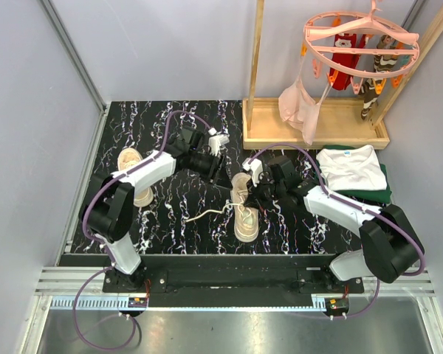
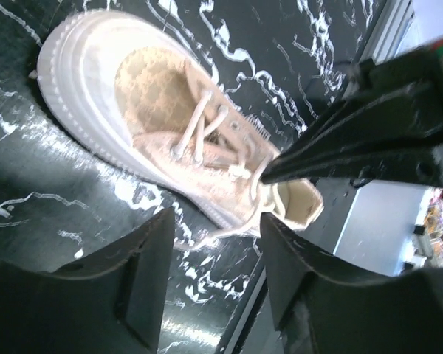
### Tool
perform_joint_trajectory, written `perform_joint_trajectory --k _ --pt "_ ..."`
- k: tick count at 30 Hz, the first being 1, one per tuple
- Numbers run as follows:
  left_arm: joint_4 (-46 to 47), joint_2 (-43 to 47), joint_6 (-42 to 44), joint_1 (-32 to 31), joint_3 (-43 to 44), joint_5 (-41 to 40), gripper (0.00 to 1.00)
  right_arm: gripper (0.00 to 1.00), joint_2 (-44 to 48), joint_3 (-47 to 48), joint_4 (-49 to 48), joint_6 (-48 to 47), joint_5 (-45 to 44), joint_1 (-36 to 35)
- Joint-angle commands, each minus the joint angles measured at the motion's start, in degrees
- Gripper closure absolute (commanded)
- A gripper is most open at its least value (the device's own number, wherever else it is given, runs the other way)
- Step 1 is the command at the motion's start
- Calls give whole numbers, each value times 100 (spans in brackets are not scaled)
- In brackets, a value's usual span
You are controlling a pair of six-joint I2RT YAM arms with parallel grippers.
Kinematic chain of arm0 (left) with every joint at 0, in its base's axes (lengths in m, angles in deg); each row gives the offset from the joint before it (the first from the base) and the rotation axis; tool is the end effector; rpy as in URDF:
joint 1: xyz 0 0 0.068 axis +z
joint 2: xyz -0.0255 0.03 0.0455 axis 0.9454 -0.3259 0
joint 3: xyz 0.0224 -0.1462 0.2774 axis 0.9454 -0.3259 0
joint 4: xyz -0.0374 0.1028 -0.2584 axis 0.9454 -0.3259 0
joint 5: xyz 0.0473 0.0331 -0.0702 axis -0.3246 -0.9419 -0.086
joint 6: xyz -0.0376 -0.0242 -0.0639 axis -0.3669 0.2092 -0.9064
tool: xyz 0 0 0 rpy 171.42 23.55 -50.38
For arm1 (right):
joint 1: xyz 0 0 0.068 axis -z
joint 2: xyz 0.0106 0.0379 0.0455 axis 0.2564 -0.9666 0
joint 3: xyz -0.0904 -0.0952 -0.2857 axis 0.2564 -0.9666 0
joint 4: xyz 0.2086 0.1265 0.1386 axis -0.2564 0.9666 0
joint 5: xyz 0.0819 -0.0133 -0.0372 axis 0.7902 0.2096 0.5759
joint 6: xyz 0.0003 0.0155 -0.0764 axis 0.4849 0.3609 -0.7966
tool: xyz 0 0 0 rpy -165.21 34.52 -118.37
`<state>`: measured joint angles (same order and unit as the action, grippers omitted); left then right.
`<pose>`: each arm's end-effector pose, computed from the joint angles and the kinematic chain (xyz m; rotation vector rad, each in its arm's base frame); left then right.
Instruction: Tie the shoes
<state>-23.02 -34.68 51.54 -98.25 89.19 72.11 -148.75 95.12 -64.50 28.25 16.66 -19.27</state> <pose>0.3335 -0.2273 0.2396 0.7758 2.3904 -1.2923 0.2404 0.2027 0.2178 -1.1181 2.0710 0.8142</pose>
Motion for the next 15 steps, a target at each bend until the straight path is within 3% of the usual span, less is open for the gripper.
perform_joint_trajectory --k 1,15 --pt "570 -130 -633 -191 181 -110 44 100 -39 0 -340 -59 -27 -50" --pt "975 -632 -1090 -376 146 -57 44 100 -57 27 -340 -50 -36 -50"
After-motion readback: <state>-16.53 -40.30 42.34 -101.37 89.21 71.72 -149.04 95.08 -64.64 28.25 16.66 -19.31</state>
